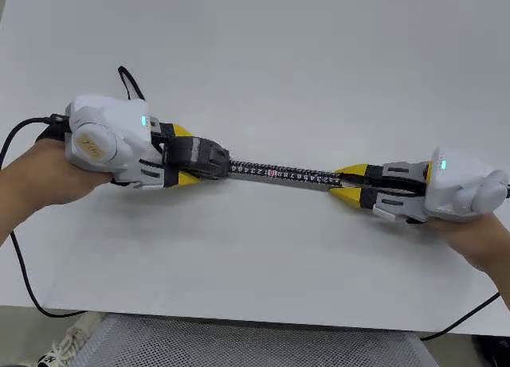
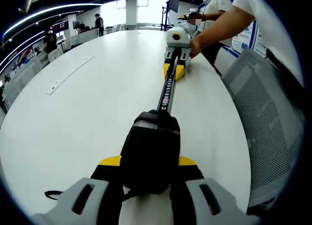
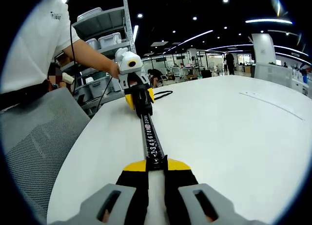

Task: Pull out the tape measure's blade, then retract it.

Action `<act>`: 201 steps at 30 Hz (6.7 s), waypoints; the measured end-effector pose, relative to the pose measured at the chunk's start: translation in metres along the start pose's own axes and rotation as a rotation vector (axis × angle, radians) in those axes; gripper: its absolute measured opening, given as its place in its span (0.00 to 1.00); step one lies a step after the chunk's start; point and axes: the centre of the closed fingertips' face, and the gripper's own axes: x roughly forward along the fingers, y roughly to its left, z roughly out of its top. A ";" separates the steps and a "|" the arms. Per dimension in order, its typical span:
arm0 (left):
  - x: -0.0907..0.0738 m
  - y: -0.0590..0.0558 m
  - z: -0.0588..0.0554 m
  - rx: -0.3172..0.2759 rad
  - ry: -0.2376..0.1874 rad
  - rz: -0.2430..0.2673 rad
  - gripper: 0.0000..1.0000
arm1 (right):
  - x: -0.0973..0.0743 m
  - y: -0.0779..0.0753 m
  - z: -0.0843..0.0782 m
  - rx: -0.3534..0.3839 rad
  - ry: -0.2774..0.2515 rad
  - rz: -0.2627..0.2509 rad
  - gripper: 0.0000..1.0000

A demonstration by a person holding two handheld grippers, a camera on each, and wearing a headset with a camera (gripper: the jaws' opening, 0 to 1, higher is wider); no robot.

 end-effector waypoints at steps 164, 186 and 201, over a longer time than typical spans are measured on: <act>-0.007 0.003 0.004 -0.065 -0.012 0.099 0.53 | -0.067 -0.009 -0.006 0.084 -0.002 -0.171 0.44; -0.015 -0.004 0.016 -0.114 -0.066 0.129 0.70 | -0.075 -0.011 -0.010 0.126 0.005 -0.245 0.55; -0.026 -0.007 0.017 -0.161 -0.097 0.207 0.72 | -0.068 0.001 -0.003 0.145 -0.007 -0.298 0.59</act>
